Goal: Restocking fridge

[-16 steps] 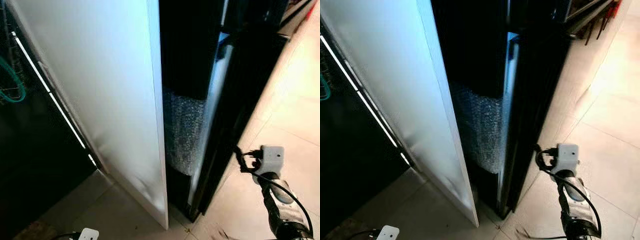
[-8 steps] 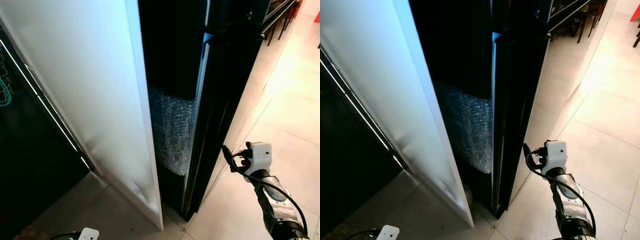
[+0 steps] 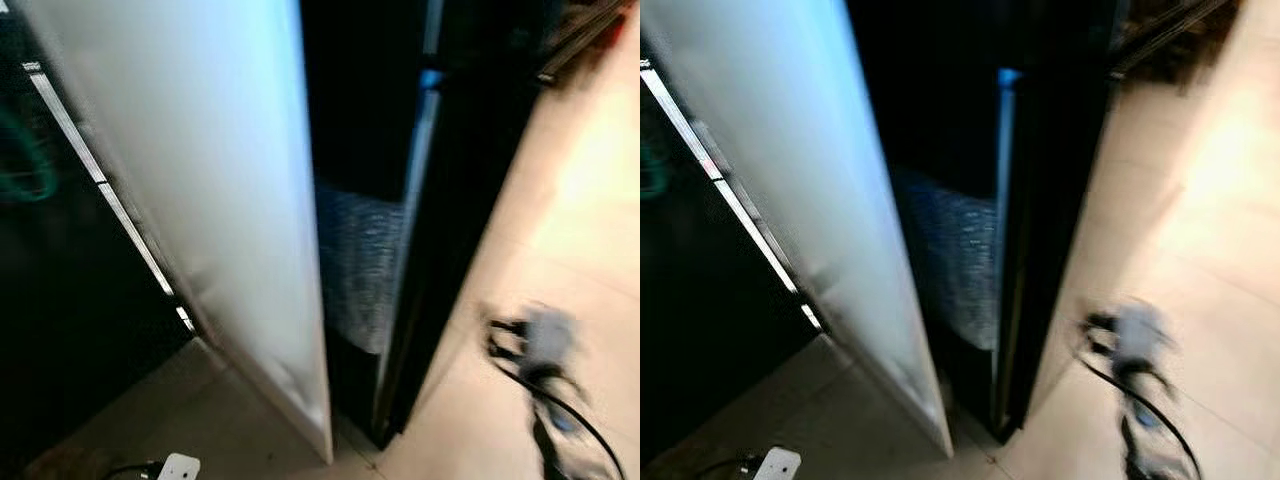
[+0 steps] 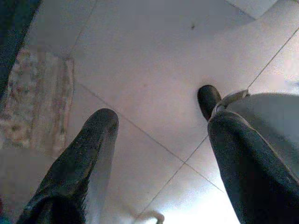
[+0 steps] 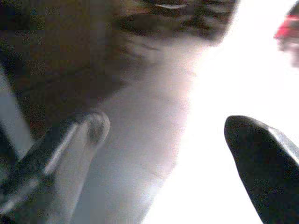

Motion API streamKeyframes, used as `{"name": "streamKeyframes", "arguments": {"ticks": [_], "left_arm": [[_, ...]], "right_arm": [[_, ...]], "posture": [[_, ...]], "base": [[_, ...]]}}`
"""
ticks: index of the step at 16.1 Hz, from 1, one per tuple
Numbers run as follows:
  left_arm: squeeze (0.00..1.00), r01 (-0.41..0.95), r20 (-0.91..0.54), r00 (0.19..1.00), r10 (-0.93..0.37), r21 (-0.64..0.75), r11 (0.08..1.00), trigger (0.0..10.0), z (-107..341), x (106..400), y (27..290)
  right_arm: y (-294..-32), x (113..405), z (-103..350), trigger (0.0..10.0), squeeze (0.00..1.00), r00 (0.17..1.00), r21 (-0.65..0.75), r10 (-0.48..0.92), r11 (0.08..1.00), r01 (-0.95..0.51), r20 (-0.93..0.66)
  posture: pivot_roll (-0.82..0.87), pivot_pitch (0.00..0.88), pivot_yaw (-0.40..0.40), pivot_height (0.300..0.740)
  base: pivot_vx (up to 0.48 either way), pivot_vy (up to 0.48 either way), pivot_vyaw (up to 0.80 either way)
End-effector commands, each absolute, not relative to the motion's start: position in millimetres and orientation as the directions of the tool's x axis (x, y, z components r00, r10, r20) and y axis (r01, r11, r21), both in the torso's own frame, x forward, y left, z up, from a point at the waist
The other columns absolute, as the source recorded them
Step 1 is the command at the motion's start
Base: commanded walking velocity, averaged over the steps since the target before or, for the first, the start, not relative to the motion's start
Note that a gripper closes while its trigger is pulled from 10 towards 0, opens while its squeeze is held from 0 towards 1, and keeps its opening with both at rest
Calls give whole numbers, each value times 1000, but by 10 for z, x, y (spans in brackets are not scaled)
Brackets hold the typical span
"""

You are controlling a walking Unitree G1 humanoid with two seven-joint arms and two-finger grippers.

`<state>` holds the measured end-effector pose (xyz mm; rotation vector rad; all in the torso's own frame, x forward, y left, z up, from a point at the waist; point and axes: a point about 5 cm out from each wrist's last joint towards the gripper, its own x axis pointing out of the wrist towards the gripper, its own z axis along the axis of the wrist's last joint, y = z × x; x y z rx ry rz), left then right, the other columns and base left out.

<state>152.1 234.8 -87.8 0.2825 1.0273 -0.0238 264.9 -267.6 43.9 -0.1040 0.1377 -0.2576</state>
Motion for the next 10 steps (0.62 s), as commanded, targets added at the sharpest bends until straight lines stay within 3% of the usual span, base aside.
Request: {"name": "streamKeyframes", "arguments": {"ticks": [1,3,5,7,8,9,10], "left_arm": [[0,159,-850,514,114,225,961,10000,-882,1506,2359],[0,177,-852,511,113,234,956,10000,-881,1512,2358],[0,152,-855,505,113,217,964,10000,-885,1506,2357],[0,153,-863,496,102,202,967,10000,-888,1507,2350],[0,144,-862,497,102,198,970,10000,-889,1507,2347],[0,112,-865,493,99,175,978,10000,-897,1491,2340],[0,99,-867,489,101,170,980,10000,-903,1481,2337]], "right_arm": [[-2815,2547,362,10000,0,919,-103,-361,932,348,-160],[-3027,2344,89,10000,0,820,-95,-471,879,467,-326],[-3010,2232,-128,10000,0,775,-65,-428,889,453,-464],[-2858,1935,-488,10000,0,660,-131,-308,944,304,-685],[-2715,1765,-653,10000,0,590,-176,-205,979,108,-781],[-2599,1640,-753,10000,0,541,-147,-120,989,-6,-833],[-2497,1580,-807,10000,0,519,-71,-46,997,-27,-853]], "posture": [[-50,12,26,740],[-52,10,28,740],[-57,8,30,740],[-45,5,29,740],[-34,2,21,740],[-12,0,7,740],[-1,0,1,740]], "base": [[0,0,0],[0,0,0],[0,0,0],[0,0,0],[0,0,0],[0,0,0],[0,0,0]]}}
